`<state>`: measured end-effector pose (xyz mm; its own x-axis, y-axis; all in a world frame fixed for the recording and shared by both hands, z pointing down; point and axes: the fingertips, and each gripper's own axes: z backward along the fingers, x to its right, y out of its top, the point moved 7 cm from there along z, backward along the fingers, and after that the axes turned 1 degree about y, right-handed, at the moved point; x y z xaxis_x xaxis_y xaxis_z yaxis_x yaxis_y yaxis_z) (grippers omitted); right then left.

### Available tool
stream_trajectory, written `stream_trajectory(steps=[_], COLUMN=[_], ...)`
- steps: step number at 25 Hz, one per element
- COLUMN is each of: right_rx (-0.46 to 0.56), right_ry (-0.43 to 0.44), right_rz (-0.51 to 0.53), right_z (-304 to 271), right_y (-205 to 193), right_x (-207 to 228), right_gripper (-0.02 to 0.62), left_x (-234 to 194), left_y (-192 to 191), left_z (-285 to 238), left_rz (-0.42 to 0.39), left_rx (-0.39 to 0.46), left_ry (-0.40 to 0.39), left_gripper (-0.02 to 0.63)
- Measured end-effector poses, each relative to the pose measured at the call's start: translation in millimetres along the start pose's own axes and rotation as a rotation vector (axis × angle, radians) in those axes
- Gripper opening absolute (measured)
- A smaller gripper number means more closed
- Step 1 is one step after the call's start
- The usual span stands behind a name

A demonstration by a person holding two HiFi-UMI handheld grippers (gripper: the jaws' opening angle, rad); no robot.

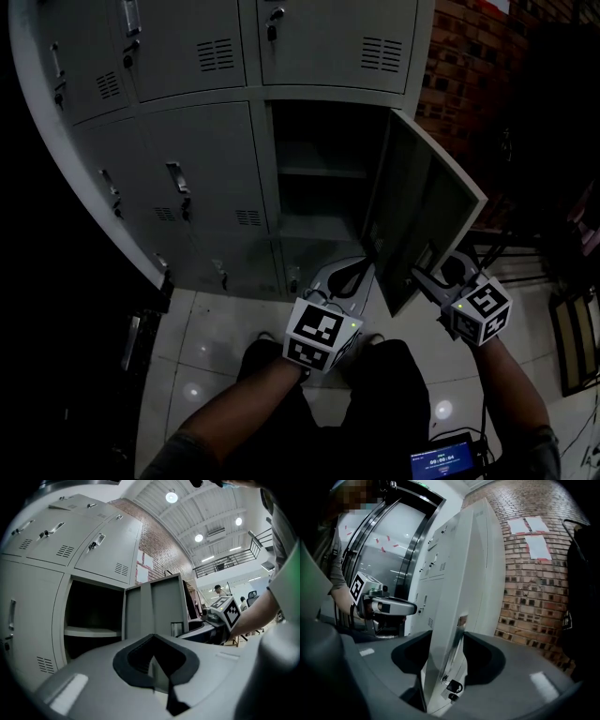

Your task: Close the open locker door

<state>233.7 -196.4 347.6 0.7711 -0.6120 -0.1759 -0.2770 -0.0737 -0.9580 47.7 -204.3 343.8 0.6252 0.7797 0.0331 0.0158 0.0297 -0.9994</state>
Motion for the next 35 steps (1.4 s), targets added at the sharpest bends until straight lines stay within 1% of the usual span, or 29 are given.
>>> stream_trajectory(steps=[6, 11, 13, 14, 15, 17, 22, 26, 30, 35], right_rx=[-0.018, -0.035, -0.044, -0.047, -0.05, -0.057, -0.075, -0.08, -0.082, -0.096], right_ry=[-0.01, 0.031, 0.052, 0.064, 0.073, 0.079, 0.088, 0.082, 0.052, 0.006], right_rz=[-0.005, 0.005, 0.026, 0.046, 0.067, 0.084, 0.092, 0.09, 0.073, 0.058], right_z=[-13, -33, -42, -48, -54, -69, -103, -128, -154, -189], right_y=[11, 23, 28, 31, 34, 39, 49, 55, 61, 67], right_x=[-22, -51, -62, -68, -74, -83, -97, -103, -107, -110], right_gripper=[0.23, 0.256, 0.262, 0.247, 0.188, 0.201, 0.201, 0.199, 0.199, 0.195], left_x=[-16, -31, -36, -40, -44, -52, -73, -94, -118, -141], left_y=[-8, -12, -14, -14, -15, -16, -21, -23, -24, -31], left_z=[6, 14, 17, 19, 20, 23, 32, 39, 50, 61], left_rz=[-0.003, 0.004, 0.004, 0.002, -0.001, -0.009, -0.017, -0.034, -0.032, -0.029], left_rx=[-0.024, -0.03, -0.028, -0.028, -0.027, -0.025, -0.024, -0.011, 0.004, 0.002], left_ry=[0.025, 0.052, 0.064, 0.073, 0.085, 0.114, 0.175, 0.239, 0.32, 0.376], left_gripper=[0.003, 0.003, 0.003, 0.003, 0.003, 0.003, 0.003, 0.003, 0.003, 0.003])
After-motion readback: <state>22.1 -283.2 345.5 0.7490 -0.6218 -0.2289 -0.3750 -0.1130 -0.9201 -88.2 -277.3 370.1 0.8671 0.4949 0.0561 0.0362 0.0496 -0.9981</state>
